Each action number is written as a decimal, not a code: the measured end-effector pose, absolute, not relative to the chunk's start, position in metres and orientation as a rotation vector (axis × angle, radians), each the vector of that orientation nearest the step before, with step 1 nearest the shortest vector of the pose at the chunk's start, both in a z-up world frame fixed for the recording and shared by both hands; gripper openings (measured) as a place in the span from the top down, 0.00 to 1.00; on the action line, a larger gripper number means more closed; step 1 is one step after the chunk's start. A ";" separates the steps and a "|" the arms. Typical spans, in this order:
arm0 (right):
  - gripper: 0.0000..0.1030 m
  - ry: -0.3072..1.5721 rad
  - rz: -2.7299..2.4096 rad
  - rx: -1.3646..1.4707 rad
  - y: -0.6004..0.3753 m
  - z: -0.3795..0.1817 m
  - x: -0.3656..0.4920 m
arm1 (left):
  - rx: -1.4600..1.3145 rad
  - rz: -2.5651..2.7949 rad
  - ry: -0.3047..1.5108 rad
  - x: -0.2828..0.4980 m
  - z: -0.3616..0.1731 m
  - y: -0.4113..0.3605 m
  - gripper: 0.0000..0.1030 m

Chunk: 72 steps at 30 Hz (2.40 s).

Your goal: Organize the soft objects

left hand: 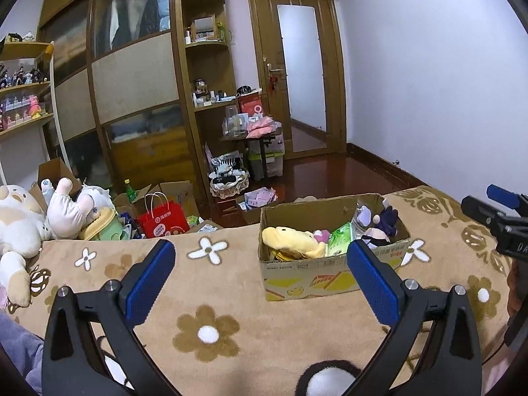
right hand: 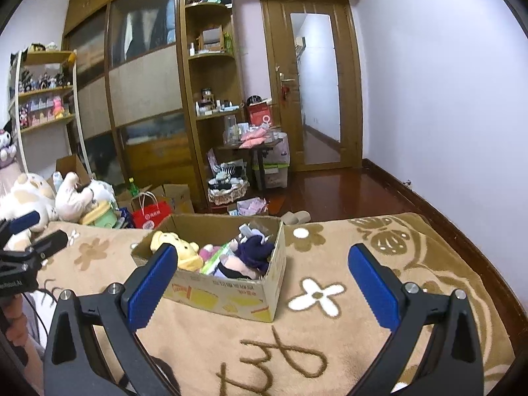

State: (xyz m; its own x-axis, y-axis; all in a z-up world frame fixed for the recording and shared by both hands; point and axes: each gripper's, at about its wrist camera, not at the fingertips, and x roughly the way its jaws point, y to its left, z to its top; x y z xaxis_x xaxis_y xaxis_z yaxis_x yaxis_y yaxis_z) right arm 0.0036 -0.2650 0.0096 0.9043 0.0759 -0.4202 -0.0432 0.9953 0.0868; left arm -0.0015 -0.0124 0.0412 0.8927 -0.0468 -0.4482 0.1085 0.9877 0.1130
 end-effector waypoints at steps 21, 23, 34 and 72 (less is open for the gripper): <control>0.00 0.469 0.051 0.088 -0.268 0.000 0.014 | 0.160 -0.070 0.485 0.005 0.031 -0.016 0.01; 0.00 0.473 0.050 0.085 -0.267 -0.002 0.013 | 0.157 -0.075 0.492 0.005 0.031 -0.016 0.01; 0.00 0.479 0.049 0.084 -0.263 -0.004 0.012 | 0.167 -0.072 0.488 0.004 0.029 -0.018 0.01; 0.00 0.478 0.042 0.080 -0.262 -0.004 0.012 | 0.167 -0.085 0.496 0.003 0.026 -0.019 0.01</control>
State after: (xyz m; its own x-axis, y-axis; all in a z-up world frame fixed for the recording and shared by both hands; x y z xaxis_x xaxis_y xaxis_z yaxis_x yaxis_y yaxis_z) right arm 0.0122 -0.2618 -0.0040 0.8871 0.0593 -0.4577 -0.0220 0.9960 0.0864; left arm 0.0031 -0.0194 0.0259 0.8765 -0.0407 -0.4797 0.1213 0.9829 0.1384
